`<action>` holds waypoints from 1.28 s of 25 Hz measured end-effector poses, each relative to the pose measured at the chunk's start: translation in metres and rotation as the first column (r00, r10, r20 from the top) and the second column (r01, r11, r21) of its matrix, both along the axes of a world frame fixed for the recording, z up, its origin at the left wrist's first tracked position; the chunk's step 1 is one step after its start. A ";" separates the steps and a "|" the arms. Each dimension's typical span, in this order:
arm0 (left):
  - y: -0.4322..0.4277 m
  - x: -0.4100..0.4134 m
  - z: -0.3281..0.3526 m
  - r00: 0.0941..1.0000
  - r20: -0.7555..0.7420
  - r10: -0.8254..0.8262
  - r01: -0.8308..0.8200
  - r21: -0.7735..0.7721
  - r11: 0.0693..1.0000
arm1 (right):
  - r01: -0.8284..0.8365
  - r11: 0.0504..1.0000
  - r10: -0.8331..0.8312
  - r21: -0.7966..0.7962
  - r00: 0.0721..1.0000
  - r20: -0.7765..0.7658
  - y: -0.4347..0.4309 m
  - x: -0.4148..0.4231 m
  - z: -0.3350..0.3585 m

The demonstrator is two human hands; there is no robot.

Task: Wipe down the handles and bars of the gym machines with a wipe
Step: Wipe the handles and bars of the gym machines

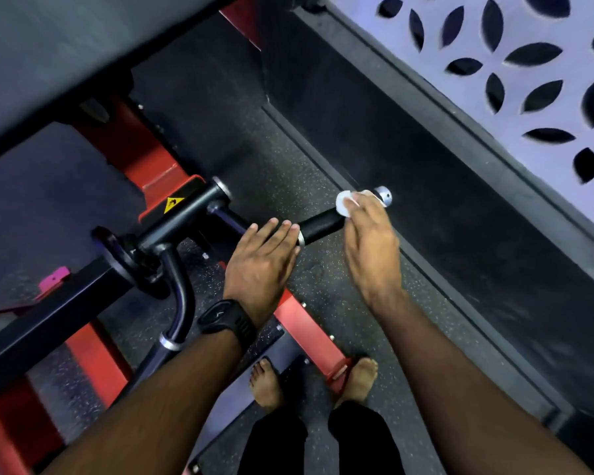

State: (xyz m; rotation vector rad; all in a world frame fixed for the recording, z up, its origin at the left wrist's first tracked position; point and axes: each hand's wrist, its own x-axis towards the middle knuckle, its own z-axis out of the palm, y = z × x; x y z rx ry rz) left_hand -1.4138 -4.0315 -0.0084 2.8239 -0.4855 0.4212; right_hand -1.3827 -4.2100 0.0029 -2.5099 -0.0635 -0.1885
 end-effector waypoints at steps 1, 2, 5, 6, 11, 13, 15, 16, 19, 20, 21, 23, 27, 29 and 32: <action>-0.001 0.002 -0.001 1.000 0.009 0.006 -0.006 -0.015 1.000 | -0.040 0.999 0.040 -0.036 0.999 0.008 0.007 -0.005 0.001; -0.003 0.003 -0.003 1.000 0.026 0.012 -0.011 -0.037 0.999 | -0.176 0.980 0.181 -0.089 0.982 0.051 0.011 -0.012 -0.001; -0.005 0.002 -0.009 0.999 0.042 0.031 -0.027 -0.094 0.995 | -0.280 0.955 0.287 -0.099 0.956 0.067 -0.008 0.000 -0.002; -0.006 0.001 -0.010 0.999 0.028 0.040 -0.037 -0.110 0.993 | -0.149 0.987 0.151 -0.068 0.988 0.033 -0.013 0.006 0.001; -0.009 0.000 -0.009 0.997 0.019 0.070 -0.066 -0.152 0.986 | -0.317 0.943 0.325 -0.101 0.942 0.079 -0.009 0.001 -0.001; -0.008 0.000 -0.010 0.997 0.020 0.079 -0.076 -0.146 0.986 | -0.100 0.995 0.100 0.002 0.994 0.041 -0.017 0.011 0.001; -0.009 -0.001 -0.010 0.995 0.025 0.092 -0.088 -0.147 0.985 | -0.033 0.999 0.035 -0.030 0.997 0.071 -0.012 0.013 0.004; -0.010 -0.001 -0.010 0.995 0.024 0.096 -0.091 -0.149 0.985 | -0.158 0.985 0.164 -0.074 0.982 0.094 -0.010 0.011 0.001; -0.009 0.000 -0.008 0.996 0.009 0.087 -0.084 -0.145 0.986 | -0.090 0.995 0.090 0.039 0.996 0.012 -0.016 0.011 -0.005; -0.010 0.000 -0.007 0.996 0.011 0.084 -0.082 -0.139 0.987 | 0.129 0.980 -0.129 0.149 0.992 -0.014 -0.017 0.010 -0.006; -0.010 0.001 -0.006 0.996 0.015 0.083 -0.081 -0.134 0.988 | 0.333 0.906 -0.329 0.262 0.942 -0.061 -0.015 0.008 -0.005; -0.010 0.001 -0.005 0.996 0.018 0.083 -0.079 -0.132 0.988 | 0.568 0.700 -0.556 0.433 0.814 -0.170 0.005 0.003 0.003; -0.008 0.002 -0.005 0.998 0.033 0.059 -0.056 -0.097 0.994 | 0.727 0.211 -0.696 0.653 0.581 -0.422 0.052 0.004 0.005; -0.007 0.003 -0.004 0.998 0.026 0.051 -0.049 -0.096 0.994 | 0.695 0.026 -0.628 0.718 0.570 -0.529 0.060 0.002 0.008; -0.004 0.003 -0.004 0.999 0.028 0.040 -0.038 -0.087 0.996 | 0.653 -0.149 -0.588 0.743 0.546 -0.597 0.056 0.008 0.013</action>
